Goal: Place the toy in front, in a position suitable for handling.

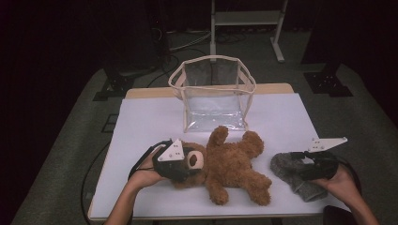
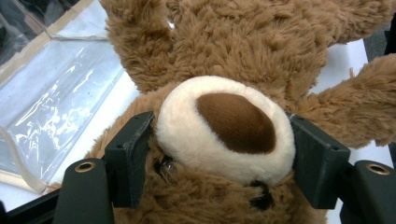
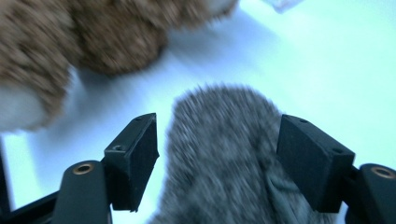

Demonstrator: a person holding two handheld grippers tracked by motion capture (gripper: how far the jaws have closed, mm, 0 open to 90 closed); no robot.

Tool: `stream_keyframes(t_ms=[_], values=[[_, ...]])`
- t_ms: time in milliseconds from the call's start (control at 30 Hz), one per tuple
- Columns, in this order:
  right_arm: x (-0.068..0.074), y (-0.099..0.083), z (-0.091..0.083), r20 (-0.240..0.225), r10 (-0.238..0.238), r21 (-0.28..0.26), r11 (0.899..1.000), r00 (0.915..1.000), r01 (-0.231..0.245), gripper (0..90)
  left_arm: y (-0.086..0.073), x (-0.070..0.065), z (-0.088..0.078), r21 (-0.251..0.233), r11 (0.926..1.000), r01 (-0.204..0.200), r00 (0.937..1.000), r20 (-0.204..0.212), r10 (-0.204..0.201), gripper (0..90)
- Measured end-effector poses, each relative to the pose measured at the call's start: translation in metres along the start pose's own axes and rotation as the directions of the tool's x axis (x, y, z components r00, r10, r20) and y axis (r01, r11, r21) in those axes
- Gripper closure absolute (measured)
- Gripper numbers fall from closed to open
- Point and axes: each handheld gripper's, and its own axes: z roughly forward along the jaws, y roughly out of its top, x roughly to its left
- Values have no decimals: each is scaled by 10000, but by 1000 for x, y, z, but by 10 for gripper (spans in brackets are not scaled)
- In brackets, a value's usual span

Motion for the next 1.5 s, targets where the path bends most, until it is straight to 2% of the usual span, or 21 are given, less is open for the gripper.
stream_keyframes(t_ms=[100, 167, 200, 300, 433, 533, 667, 767, 800, 833, 900, 967, 1033, 1100, 1133, 1167, 1200, 1233, 1333, 1400, 1500], values=[[-4, -11, 8, 145, -28, 365, 9993, 9999, 23, 374, -1, 0, 0, -77, 10000, 60, 10000, 17, -60, 294], [-5, -18, 16, 446, -323, 651, 9974, 9985, 294, 475, -2, 1, 0, -125, 9999, 80, 10000, 34, -80, 292], [-4, -21, 16, 577, -501, 411, 9980, 9971, 477, 518, -2, 1, 1, -155, 9998, 94, 9999, 52, -93, 290], [-10, -24, 13, 359, -230, 115, 9997, 9991, 226, 666, -3, 1, 1, -247, 9995, 176, 9998, 46, -175, 285], [-15, -23, 9, -107, 206, -176, 9996, 9997, -208, 715, -4, 1, 2, -286, 9995, 150, 9999, 26, -149, 276], [-12, -11, 2, -490, 201, -650, 9976, 9986, -232, 718, -4, 1, 4, -284, 9994, 182, 9998, -2, -182, 268], [5, 26, -8, -1143, -571, -1575, 9868, 9918, 386, 720, -2, 2, 6, -239, 9996, 152, 9999, 6, -152, 254], [25, 62, -9, -1670, -1489, -2084, 9715, 9746, 1127, 720, 2, 3, 8, -74, 10000, 21, 10000, 59, -21, 253], [25, 62, -9, -1670, -1489, -2084, 9715, 9746, 1127, 720, 2, 3, 8, -74, 10000, 21, 10000, 59, -21, 254], [46, 95, 0, -2213, -2293, -2383, 9552, 9479, 1754, 719, 4, 4, 9, -2, 10000, -64, 9999, 127, 64, 254], [58, 111, 8, -2458, -2747, -2495, 9446, 9296, 2132, 719, 6, 5, 11, 92, 9999, -137, 9997, 192, 135, 254], [72, 129, 21, -2924, -3060, -2551, 9380, 9060, 2345, 718, 8, 7, 11, 181, 9996, -221, 9995, 232, 216, 254], [86, 140, 37, -3123, -3413, -2208, 9338, 8866, 2817, 717, 7, 8, 11, 156, 9997, -170, 9995, 263, 166, 253], [95, 142, 55, -3206, -3638, -1726, 9303, 8746, 3237, 715, 4, 7, 11, 44, 9999, -106, 9996, 280, 105, 253], [98, 141, 64, -3134, -3670, -1323, 9302, 8758, 3425, 708, 2, 7, 11, 12, 10000, -42, 9996, 284, 42, 253], [100, 138, 71, -3179, -3768, -1224, 9262, 8700, 3565, 704, 1, 7, 11, 61, 10000, -57, 9995, 296, 55, 253], [101, 136, 74, -3280, -3721, -1352, 9282, 8683, 3466, 703, 0, 7, 11, 27, 10000, -57, 9995, 312, 56, 252], [100, 134, 75, -3285, -3669, -1444, 9302, 8704, 3376, 702, -1, 8, 11, -70, 10000, 48, 9996, 295, -46, 252], [96, 127, 73, -3008, -3420, -1706, 9377, 8902, 3026, 693, 0, 8, 13, -115, 9999, 111, 9996, 258, -108, 249], [96, 124, 73, -2893, -3449, -1869, 9352, 8930, 3007, 682, 1, 7, 14, -51, 10000, 70, 9998, 200, -69, 244], [97, 120, 74, -2759, -3625, -2051, 9270, 8902, 3139, 666, 1, 6, 14, -66, 10000, 62, 9998, 200, -60, 242]])
